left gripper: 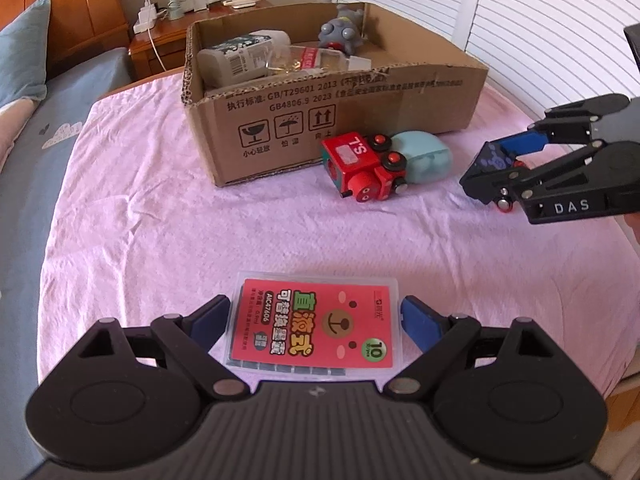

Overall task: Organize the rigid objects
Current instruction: 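Carry the blue train into the box and open right gripper while left tool carries the card pack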

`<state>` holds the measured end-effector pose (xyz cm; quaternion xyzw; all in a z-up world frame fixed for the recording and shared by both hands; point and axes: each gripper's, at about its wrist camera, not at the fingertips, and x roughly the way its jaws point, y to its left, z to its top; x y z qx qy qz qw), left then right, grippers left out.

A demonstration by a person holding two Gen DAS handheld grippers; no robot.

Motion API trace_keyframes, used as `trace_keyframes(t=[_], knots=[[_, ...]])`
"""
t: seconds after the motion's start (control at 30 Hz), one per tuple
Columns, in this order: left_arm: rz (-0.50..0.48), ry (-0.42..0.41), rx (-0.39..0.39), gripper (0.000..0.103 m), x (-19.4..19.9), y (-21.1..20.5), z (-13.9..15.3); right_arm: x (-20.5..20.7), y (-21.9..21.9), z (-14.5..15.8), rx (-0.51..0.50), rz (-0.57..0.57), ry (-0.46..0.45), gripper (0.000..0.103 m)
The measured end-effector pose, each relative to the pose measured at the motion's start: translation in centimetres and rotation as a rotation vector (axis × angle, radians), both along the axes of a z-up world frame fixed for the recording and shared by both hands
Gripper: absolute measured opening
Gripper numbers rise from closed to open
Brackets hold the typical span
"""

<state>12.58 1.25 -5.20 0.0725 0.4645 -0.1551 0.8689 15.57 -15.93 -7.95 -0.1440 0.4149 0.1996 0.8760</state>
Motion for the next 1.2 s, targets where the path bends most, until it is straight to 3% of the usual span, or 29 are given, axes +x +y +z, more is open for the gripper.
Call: trace_keyframes(t=[0.4,0.67,1.1,1.17,1.2], knots=[[-0.067,-0.031,-0.02,0.091,0.1,0.6,2.7,0.1,-0.7,4.1,0.061,-0.012,-0.032,0.056],[-0.091,-0.086,-0.012,0.091,2.0,1.3,5.9,4.3,-0.5,7.6,0.089,-0.042,-0.084,0.056],[-0.097,-0.151,0.01,0.091,5.6,0.9,7.7,14.9,0.6,5.3,0.057,-0.134,-0.012,0.056],[-0.093,-0.15,0.009,0.091,6.2,0.9,7.6,15.8,0.5,4.9,0.059,-0.151,-0.015,0.061],[-0.09,-0.15,0.008,0.091,6.4,0.9,7.6,16.1,0.5,4.8,0.06,-0.163,-0.023,0.074]])
